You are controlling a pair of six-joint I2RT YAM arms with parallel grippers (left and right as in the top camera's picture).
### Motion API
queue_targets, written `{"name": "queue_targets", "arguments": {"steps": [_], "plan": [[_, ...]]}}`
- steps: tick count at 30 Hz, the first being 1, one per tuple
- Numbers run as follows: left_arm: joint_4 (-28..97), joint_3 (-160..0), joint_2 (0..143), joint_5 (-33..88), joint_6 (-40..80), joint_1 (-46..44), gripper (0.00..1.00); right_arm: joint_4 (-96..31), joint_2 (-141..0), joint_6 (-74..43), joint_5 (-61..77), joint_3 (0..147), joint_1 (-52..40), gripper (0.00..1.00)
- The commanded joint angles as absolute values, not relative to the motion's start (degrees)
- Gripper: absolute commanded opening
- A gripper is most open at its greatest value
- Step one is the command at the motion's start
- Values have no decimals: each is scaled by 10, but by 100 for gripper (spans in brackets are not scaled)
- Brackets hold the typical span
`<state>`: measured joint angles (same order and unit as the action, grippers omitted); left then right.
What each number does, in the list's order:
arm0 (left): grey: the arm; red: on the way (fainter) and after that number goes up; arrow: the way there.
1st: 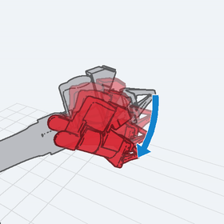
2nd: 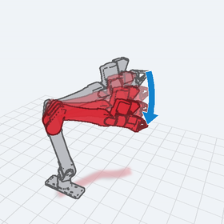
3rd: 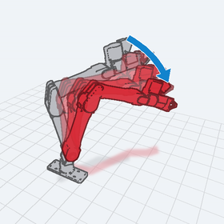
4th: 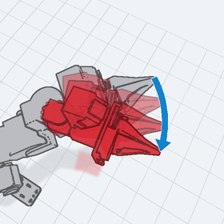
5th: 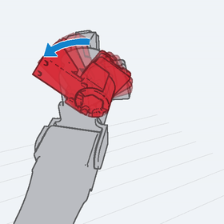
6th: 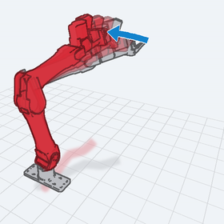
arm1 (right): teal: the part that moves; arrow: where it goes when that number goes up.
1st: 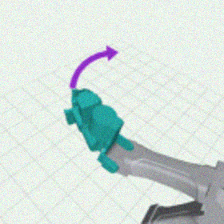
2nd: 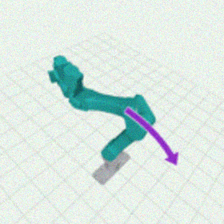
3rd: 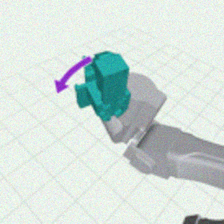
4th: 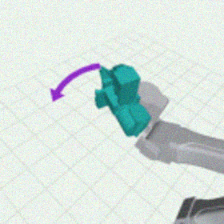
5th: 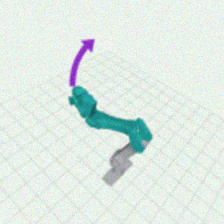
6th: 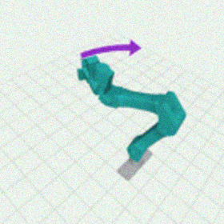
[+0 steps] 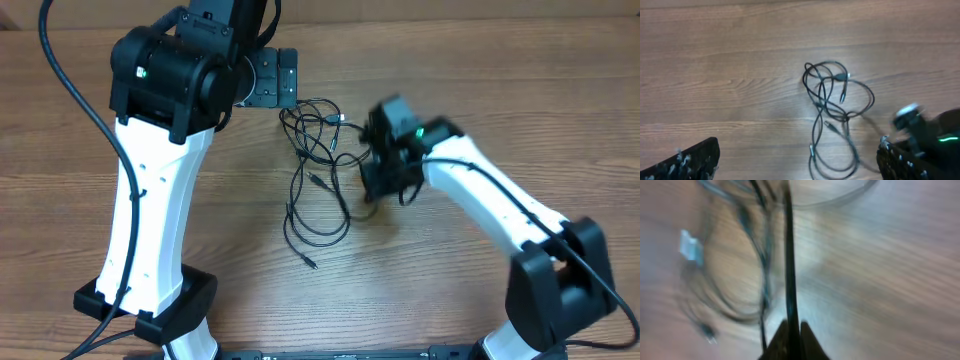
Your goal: Untangle cables
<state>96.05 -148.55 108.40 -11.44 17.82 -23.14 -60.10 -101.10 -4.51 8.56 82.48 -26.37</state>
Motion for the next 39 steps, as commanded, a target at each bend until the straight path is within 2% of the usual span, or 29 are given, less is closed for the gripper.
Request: {"name": "queue_targets", "arguments": {"steps": [1, 3, 6, 9, 13, 18, 25, 30, 37, 38, 39], "plan": [[960, -1464, 1108, -120, 152, -228, 100, -683, -956, -46, 40, 1016, -267, 4], [960, -1445, 1128, -119, 136, -228, 100, -752, -956, -39, 20, 1138, -266, 4], [953, -1418, 1148, -116, 125, -228, 100, -809, -956, -27, 15, 1234, -266, 4], [934, -1402, 1175, -41, 69, -228, 100, -849, -956, -27, 6, 1306, -266, 4], [903, -1400, 1201, 118, -44, -228, 100, -868, -955, -25, -4, 1332, -266, 4], [907, -1399, 1231, 383, -321, -229, 100, -878, -954, -25, -17, 1332, -266, 4], [940, -1399, 1254, 481, -460, -233, 99, -877, -952, -25, -27, 1332, -266, 4], [948, -1399, 1273, 475, -483, -244, 82, -877, -951, -25, -40, 1332, -266, 4], [954, -1399, 1325, 456, -482, -246, 81, -874, -936, -25, -40, 1332, -266, 4], [954, -1399, 1330, 457, -482, -246, 73, -874, -932, -25, -40, 1332, -266, 4], [953, -1399, 1337, 457, -482, -246, 50, -874, -927, -25, -40, 1332, -266, 4]]}}
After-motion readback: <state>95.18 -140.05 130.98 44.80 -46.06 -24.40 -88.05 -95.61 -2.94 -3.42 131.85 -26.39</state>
